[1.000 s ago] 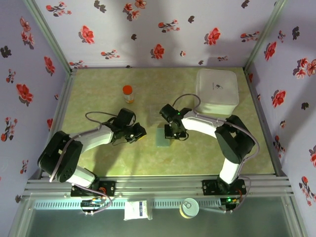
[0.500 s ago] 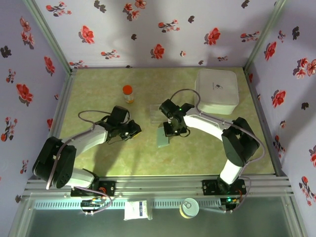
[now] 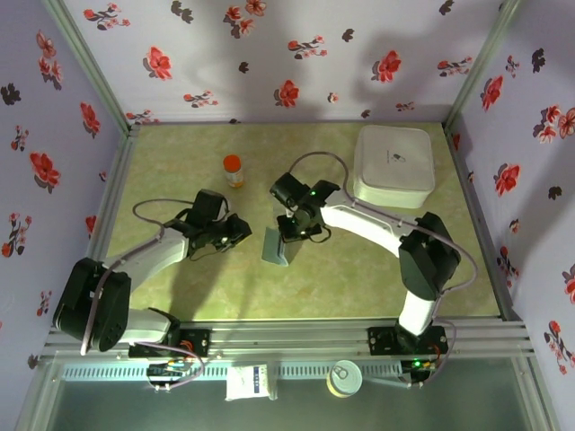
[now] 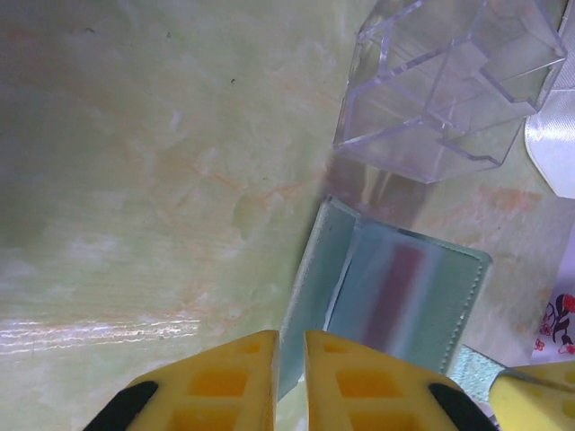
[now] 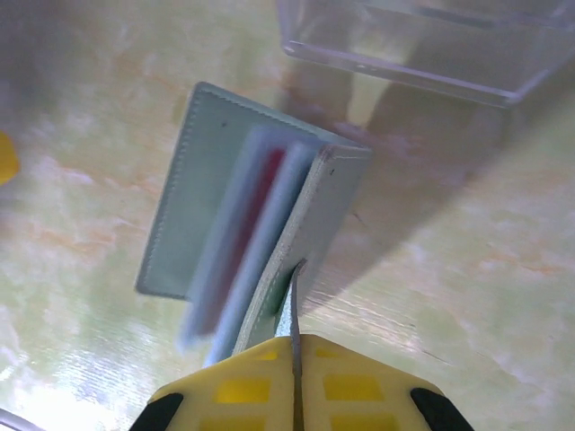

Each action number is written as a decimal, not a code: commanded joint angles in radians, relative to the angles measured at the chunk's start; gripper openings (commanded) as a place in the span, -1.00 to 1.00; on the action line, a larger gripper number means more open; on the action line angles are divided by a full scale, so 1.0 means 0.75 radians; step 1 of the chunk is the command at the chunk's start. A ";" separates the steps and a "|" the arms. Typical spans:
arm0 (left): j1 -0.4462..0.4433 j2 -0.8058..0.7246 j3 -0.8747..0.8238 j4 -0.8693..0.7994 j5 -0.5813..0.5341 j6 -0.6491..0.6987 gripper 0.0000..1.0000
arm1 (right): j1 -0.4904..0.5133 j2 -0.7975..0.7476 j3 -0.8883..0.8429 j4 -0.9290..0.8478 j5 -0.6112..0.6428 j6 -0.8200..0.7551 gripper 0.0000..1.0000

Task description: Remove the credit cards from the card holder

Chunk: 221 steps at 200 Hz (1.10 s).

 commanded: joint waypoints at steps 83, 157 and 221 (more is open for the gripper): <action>-0.025 0.140 0.006 0.041 0.117 0.052 -0.81 | -0.004 -0.058 -0.050 -0.036 0.034 0.047 -0.84; -0.098 0.271 0.077 0.102 0.119 0.026 -0.87 | -0.128 -0.184 -0.284 -0.002 0.077 0.051 -0.83; -0.119 0.363 0.103 0.106 0.115 0.034 -0.92 | -0.174 -0.150 -0.372 0.059 0.093 0.035 -0.83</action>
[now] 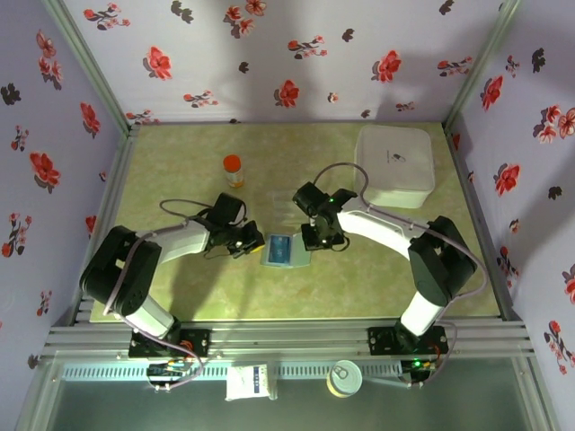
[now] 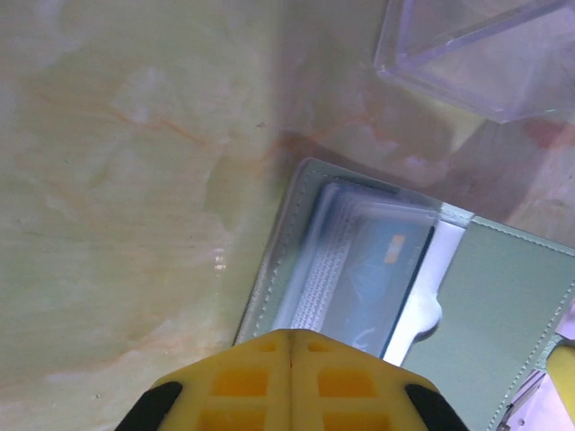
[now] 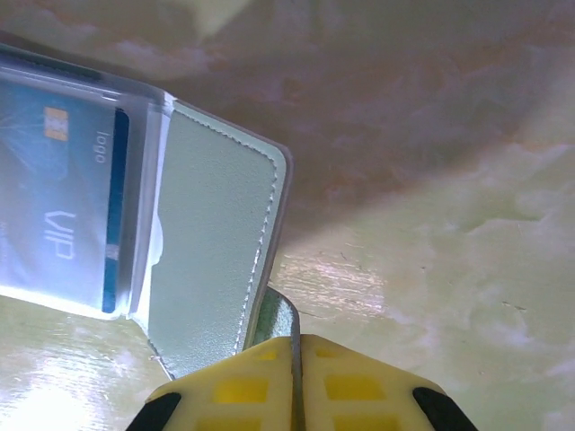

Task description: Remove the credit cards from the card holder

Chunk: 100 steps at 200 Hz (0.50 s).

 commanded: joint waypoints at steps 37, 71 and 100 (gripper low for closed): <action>-0.007 0.054 0.038 -0.001 0.017 0.025 -0.93 | -0.027 0.043 -0.054 0.077 0.026 -0.018 -0.83; -0.007 0.049 0.032 -0.026 0.012 0.031 -0.95 | -0.028 0.079 -0.066 0.123 0.006 -0.026 -0.83; -0.006 0.011 0.022 -0.086 -0.020 0.046 -0.96 | -0.027 0.101 -0.076 0.172 -0.030 -0.026 -0.83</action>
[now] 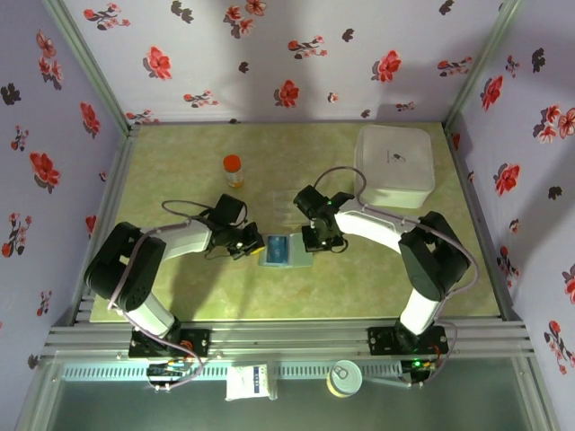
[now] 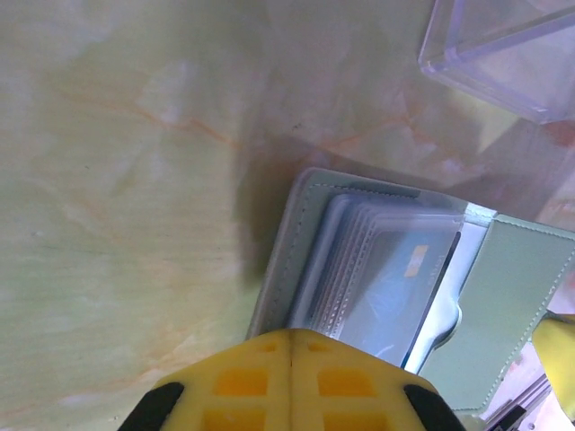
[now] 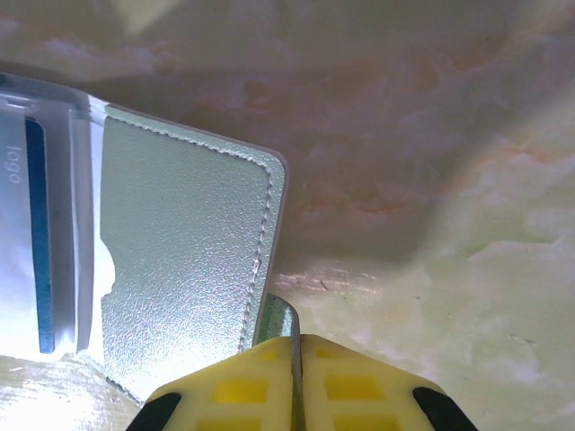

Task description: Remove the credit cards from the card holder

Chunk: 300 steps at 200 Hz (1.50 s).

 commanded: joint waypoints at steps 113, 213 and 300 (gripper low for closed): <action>-0.007 -0.054 -0.029 -0.166 -0.061 0.068 -0.99 | -0.006 0.064 -0.061 0.095 -0.024 -0.033 -0.82; -0.016 -0.017 -0.033 -0.197 -0.083 0.089 -1.00 | -0.009 0.068 -0.045 0.040 0.067 -0.028 -0.56; -0.018 -0.003 -0.026 -0.207 -0.084 0.084 -1.00 | -0.038 0.015 -0.080 -0.058 0.210 0.014 -0.10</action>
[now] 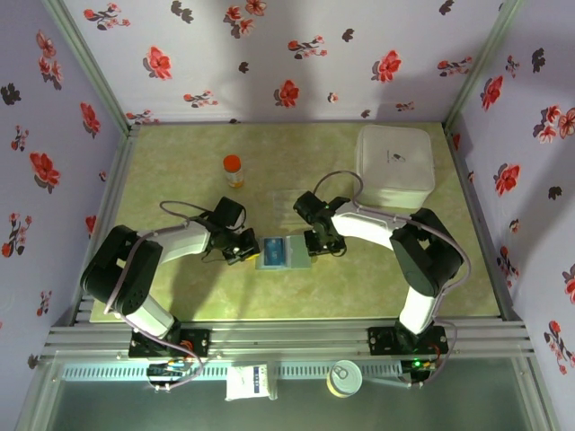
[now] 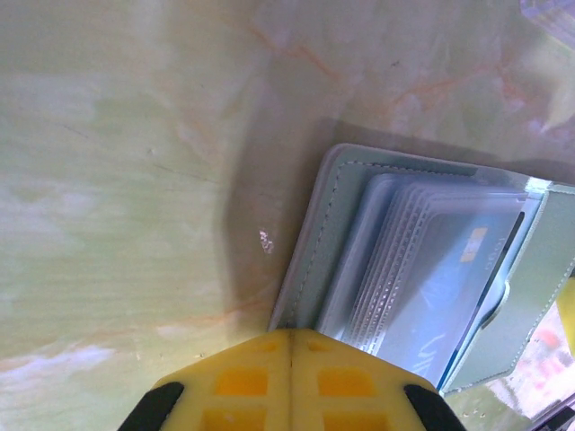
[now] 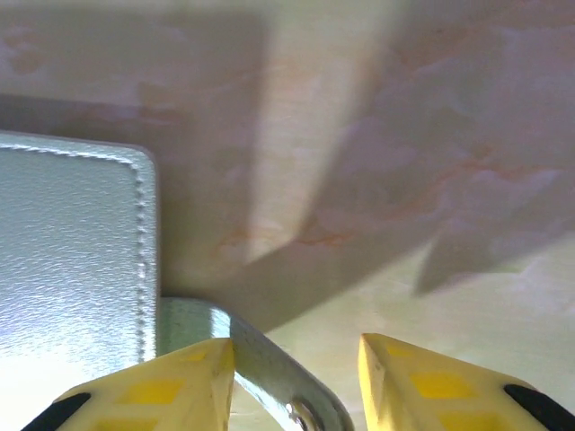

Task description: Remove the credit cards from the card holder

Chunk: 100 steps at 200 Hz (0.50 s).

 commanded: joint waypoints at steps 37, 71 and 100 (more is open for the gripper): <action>-0.010 0.045 -0.005 -0.065 -0.023 0.030 -1.00 | -0.046 -0.029 -0.041 -0.078 0.095 0.027 0.00; -0.010 0.045 -0.006 -0.064 -0.021 0.030 -1.00 | -0.050 0.002 -0.053 -0.071 0.097 0.029 0.04; -0.016 0.037 -0.007 -0.062 -0.018 0.028 -1.00 | -0.052 0.037 -0.063 -0.061 0.091 0.032 0.00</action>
